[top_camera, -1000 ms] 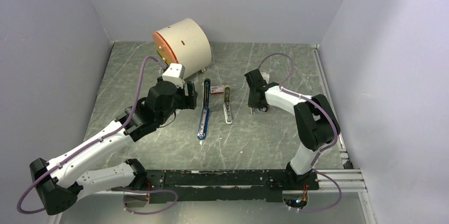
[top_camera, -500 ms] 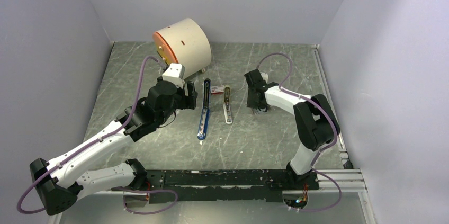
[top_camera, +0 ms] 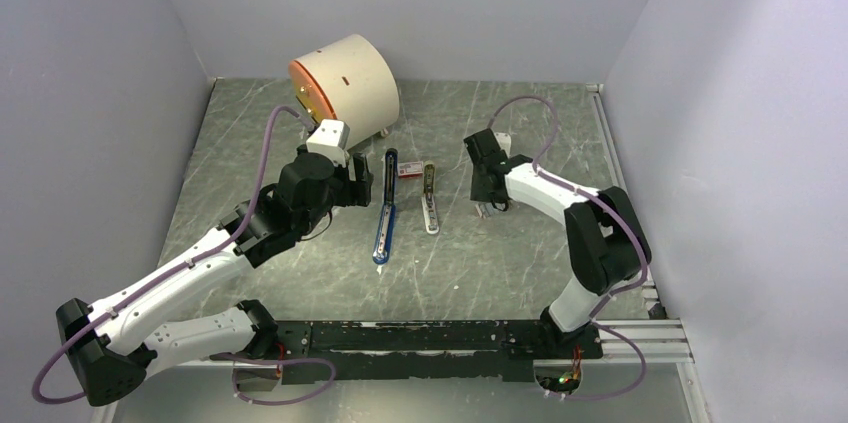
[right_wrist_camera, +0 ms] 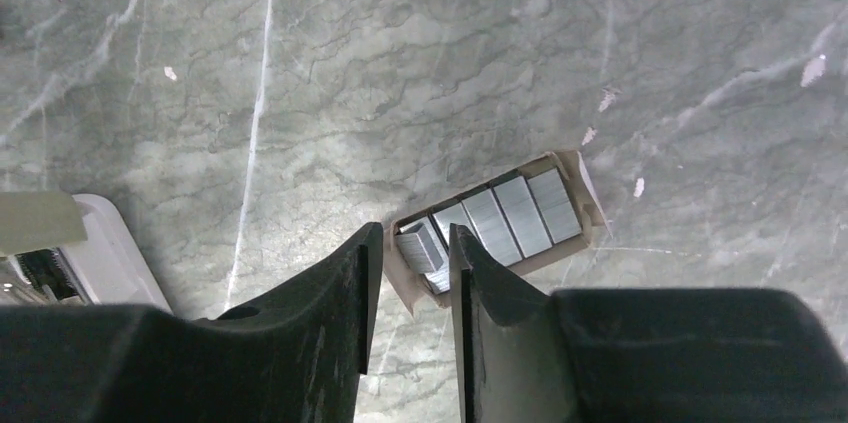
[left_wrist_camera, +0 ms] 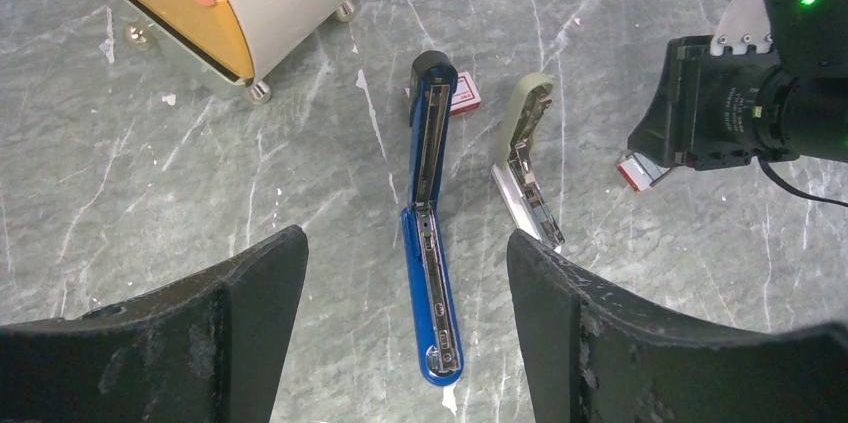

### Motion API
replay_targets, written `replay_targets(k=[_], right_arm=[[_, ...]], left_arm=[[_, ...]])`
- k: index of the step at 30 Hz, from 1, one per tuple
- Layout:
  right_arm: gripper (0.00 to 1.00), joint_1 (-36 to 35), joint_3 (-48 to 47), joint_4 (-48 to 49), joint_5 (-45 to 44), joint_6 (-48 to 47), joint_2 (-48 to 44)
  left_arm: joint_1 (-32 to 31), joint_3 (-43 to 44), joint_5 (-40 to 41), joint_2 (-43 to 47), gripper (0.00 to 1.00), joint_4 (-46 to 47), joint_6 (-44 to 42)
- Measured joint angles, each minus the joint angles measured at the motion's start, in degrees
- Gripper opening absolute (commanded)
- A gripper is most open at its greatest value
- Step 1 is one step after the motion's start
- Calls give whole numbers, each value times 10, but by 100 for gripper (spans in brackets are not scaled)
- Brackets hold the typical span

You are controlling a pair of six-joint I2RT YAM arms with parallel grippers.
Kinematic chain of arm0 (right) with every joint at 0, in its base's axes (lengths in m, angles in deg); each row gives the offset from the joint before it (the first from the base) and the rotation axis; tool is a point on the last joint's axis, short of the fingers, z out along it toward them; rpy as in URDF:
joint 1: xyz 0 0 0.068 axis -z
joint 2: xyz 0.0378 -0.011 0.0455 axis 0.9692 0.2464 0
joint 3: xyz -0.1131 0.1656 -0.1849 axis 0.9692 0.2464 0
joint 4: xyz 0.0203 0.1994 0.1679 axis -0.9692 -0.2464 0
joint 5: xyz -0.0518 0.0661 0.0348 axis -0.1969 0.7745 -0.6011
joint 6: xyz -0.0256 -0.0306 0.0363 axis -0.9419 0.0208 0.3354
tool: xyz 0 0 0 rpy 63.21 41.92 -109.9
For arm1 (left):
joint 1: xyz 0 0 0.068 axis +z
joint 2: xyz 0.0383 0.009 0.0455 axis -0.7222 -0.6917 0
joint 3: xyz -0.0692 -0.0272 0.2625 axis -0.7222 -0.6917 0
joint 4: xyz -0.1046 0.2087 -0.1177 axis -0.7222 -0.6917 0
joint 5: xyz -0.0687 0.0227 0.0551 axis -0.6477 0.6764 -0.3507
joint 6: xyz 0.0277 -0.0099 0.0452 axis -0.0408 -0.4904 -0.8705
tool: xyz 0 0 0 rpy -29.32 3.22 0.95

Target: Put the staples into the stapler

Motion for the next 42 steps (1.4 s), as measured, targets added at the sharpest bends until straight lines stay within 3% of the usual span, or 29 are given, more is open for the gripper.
replay_targets(k=[3,6,18,27,42], right_arm=[[21,0,4,-2,-13,2,-14],[20,0,8,-8,-25,6,-21],[34,0,17,-20,-6,-6,-18],[31,0,24,-14,18,-18,-3],[36,-31,18,-14,-4,-46,16]], left_arm=[[0,0,0,0,78,0,0],[0,0,0,0,78,0,0],[0,0,0,0,78,0,0],[0,0,0,0,78,0,0],[0,0,0,0,78,0,0]])
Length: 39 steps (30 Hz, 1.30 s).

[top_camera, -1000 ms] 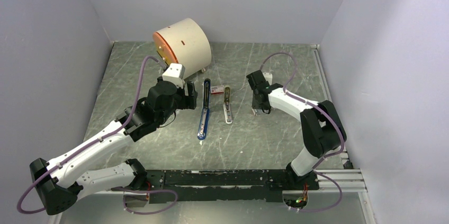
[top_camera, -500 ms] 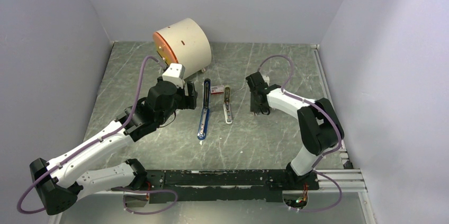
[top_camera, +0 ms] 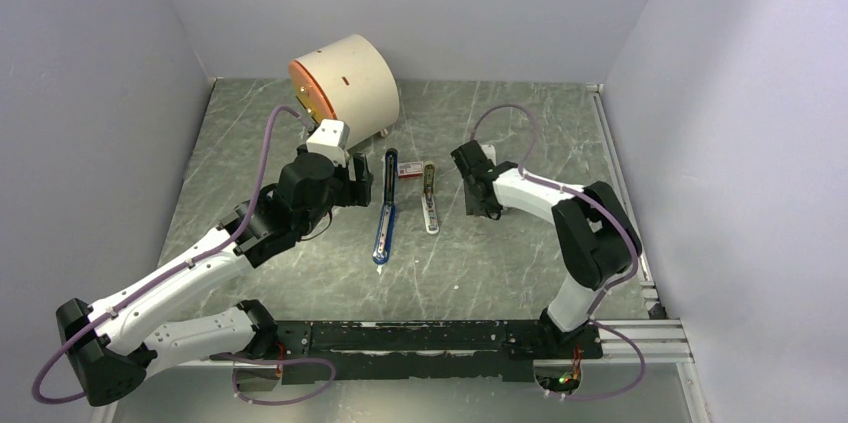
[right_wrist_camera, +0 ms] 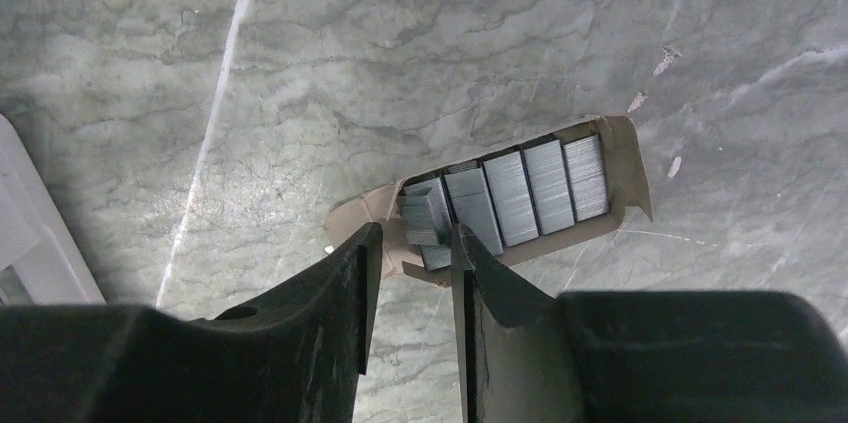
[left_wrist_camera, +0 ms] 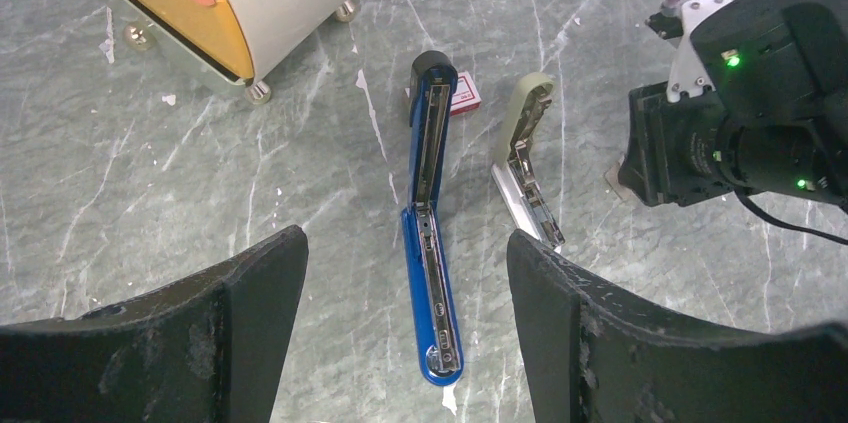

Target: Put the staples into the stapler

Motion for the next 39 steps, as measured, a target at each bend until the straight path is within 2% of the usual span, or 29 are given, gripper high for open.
replay_targets(k=[12,17,33,39], right_arm=[[36,-44,-29,-28,-111,-9,35],[32,-50,-38,-37,-138,-12,43],[31,-59,-44,-38,-146,-21,57],[24,-79,-46,-34,-149,-32,57]], left_arm=[[0,0,0,0,78,0,0],[0,0,0,0,78,0,0],[0,0,0,1,78,0,0],[0,0,0,2,78,0,0]])
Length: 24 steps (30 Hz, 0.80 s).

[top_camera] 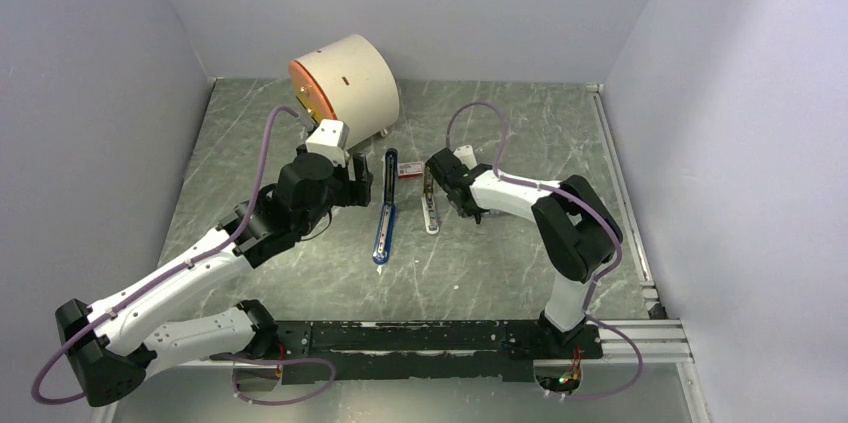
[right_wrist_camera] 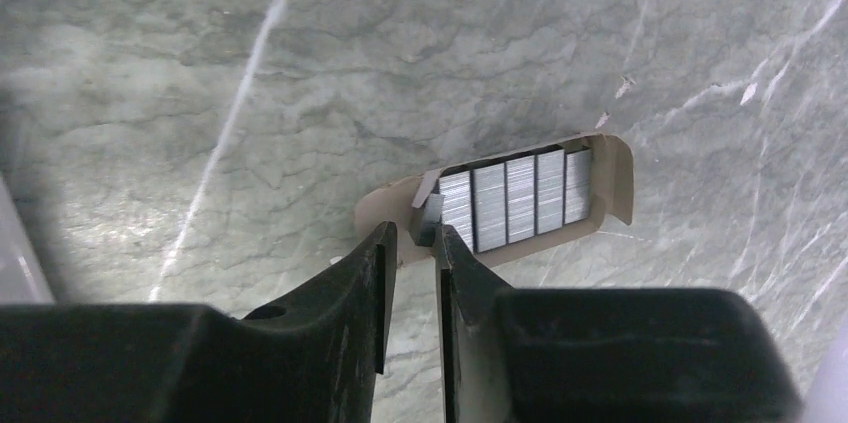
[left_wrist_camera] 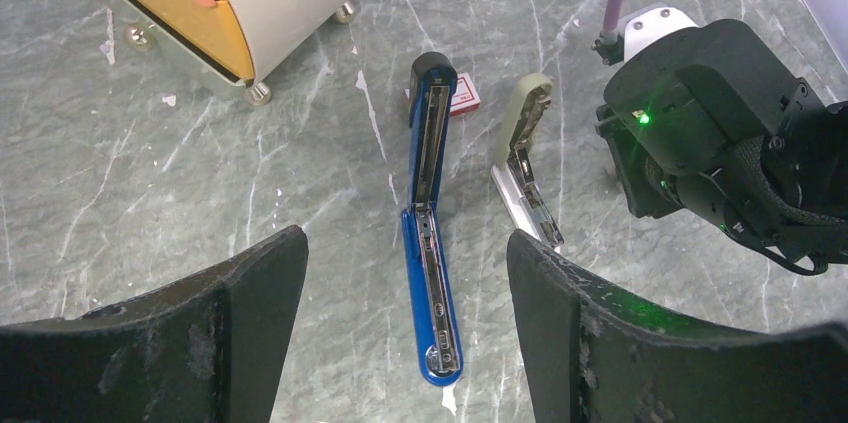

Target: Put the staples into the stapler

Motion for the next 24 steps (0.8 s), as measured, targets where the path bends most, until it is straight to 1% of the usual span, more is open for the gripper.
replay_targets(k=[10,19,20,22,24], right_arm=[[18,-6,-4,4,-1,5,2],[17,-5,-12,4,-3,26,6],[17,-5,-12,4,-3,30,6],[24,-4,-12,4,-3,38,6],[27,-3,-12,3,-3,49,6]], left_arm=[[0,0,0,0,78,0,0],[0,0,0,0,78,0,0],[0,0,0,1,78,0,0],[0,0,0,1,78,0,0],[0,0,0,1,78,0,0]])
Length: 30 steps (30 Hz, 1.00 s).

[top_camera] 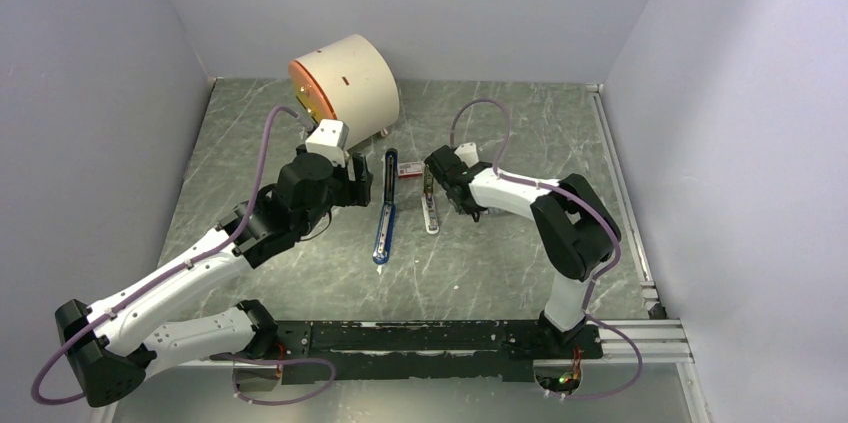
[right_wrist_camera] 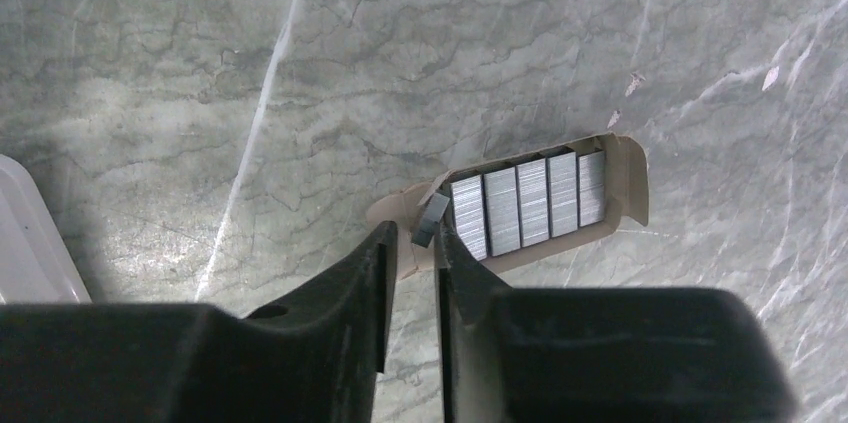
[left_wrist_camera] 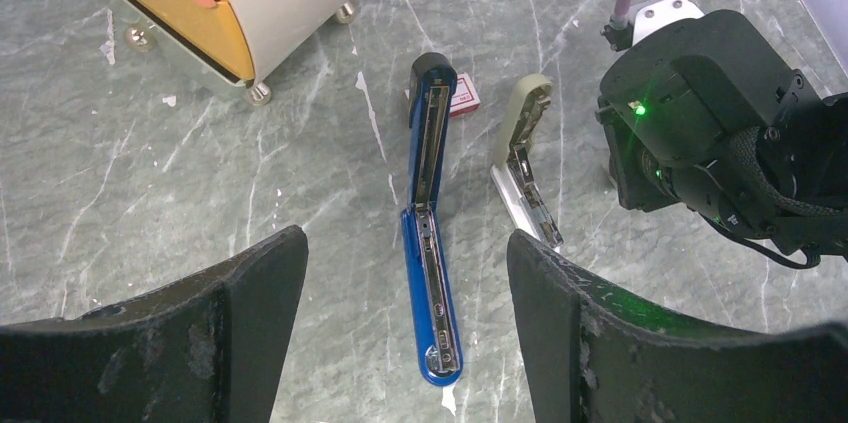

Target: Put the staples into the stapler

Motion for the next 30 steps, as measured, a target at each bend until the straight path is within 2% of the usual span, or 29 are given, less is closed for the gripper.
replay_targets(k=[8,14,22,30], right_arm=[[22,5,-3,-6,-2,34,0],[29,7,-15,-14,-12,59,0],[27,14,-21,-21,-24,80,1],[29,19,-21,-21,-23,86,5]], left_arm=[[0,0,0,0,78,0,0],[0,0,0,0,78,0,0],[0,0,0,0,78,0,0],[0,0,0,0,78,0,0]])
